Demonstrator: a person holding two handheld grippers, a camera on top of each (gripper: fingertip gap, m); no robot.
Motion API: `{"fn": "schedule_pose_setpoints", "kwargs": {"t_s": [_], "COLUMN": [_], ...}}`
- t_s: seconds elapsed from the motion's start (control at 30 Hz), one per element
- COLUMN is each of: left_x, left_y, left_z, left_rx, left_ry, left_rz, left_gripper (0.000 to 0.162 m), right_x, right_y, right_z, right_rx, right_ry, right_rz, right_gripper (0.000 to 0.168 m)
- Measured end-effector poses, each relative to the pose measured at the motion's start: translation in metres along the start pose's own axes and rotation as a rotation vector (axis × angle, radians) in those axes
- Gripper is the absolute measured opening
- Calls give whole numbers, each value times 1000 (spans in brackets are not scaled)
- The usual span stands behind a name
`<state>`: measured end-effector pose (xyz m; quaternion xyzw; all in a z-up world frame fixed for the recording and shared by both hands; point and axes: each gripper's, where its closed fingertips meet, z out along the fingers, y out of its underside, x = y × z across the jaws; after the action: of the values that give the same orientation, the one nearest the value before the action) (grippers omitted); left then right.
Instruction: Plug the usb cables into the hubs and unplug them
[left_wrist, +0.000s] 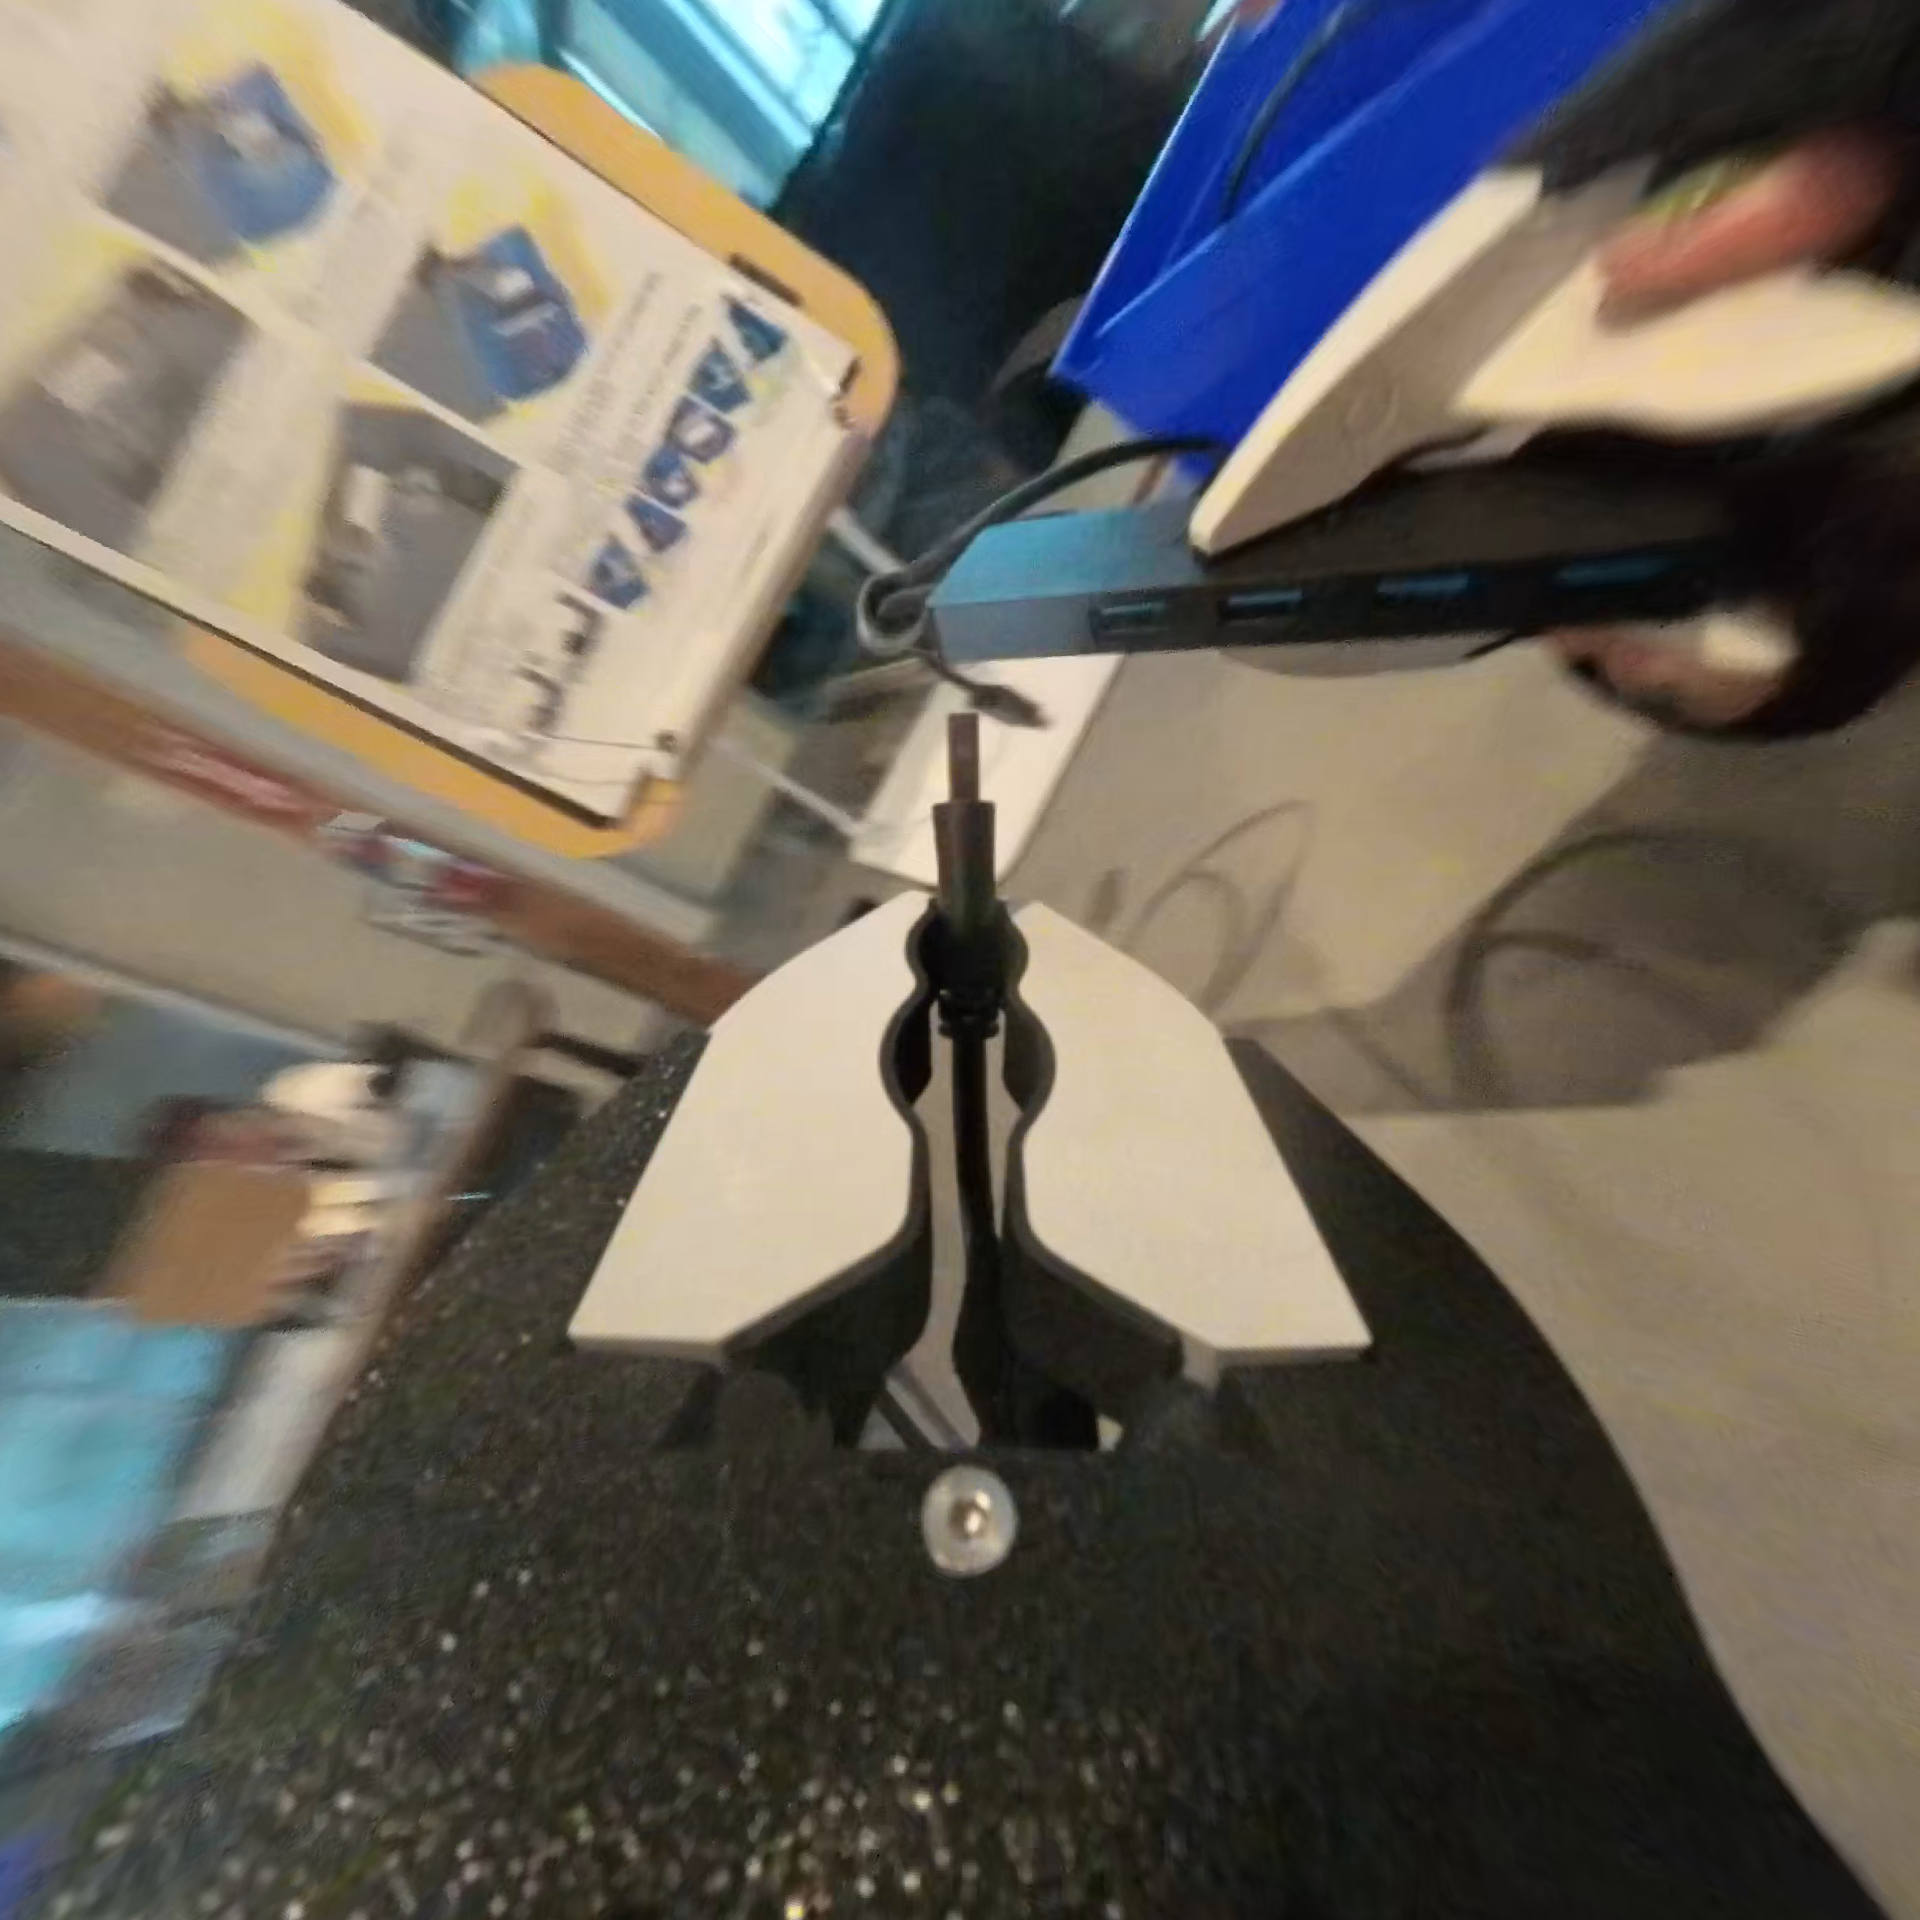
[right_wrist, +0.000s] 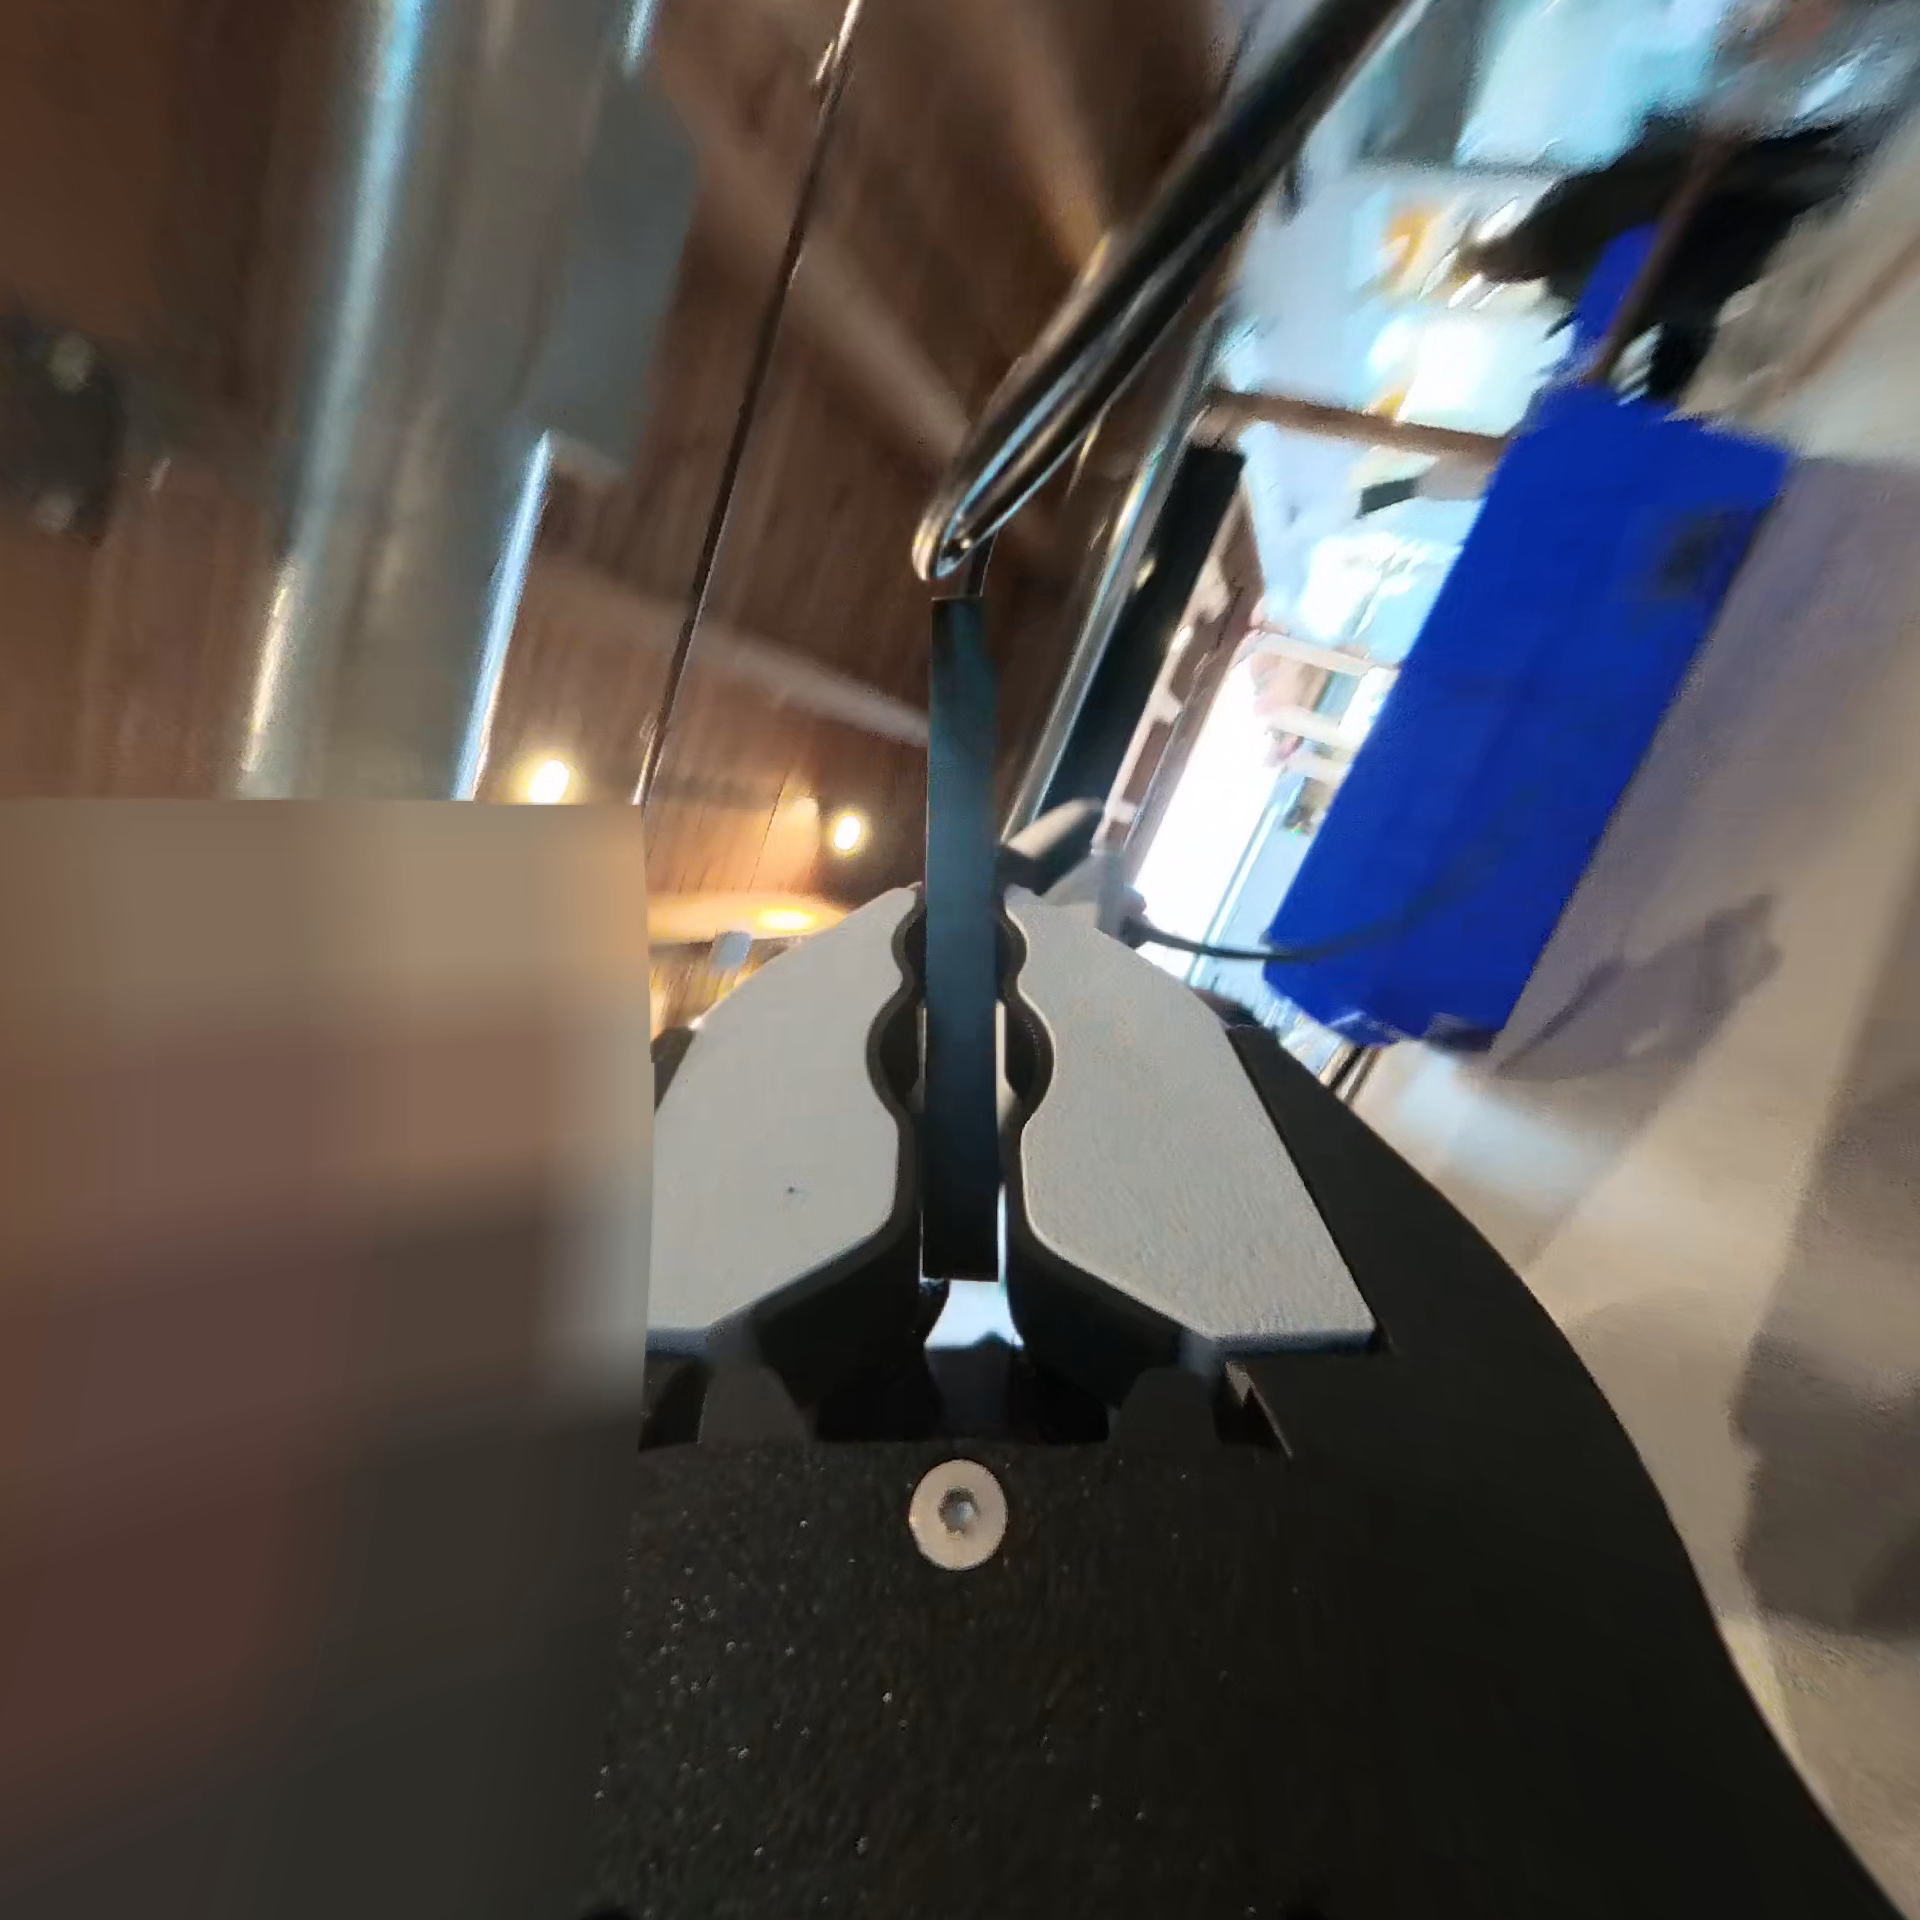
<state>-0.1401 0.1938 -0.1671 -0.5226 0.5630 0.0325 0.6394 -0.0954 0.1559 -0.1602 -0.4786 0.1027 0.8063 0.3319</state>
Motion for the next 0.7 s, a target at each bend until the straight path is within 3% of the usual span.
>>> {"fn": "schedule_pose_setpoints", "kwargs": {"t_s": [0.13,0.27,0.7], "left_x": [-10,-10,-3], "left_y": [4,-1,-4], "left_z": [13,20,40], "left_rx": [-83,-101,-104], "left_ry": [-249,-352,-360], "left_rz": [374,601,882], "left_gripper": [8,8,8], "right_x": [3,8,26], "right_y": [-8,-18,-21], "right_z": [1,-2,-7], "right_rx": [94,166,198], "right_ry": [34,87,168], "right_rz": [-11,-44,-34], "right_gripper": [11,10,11]}}
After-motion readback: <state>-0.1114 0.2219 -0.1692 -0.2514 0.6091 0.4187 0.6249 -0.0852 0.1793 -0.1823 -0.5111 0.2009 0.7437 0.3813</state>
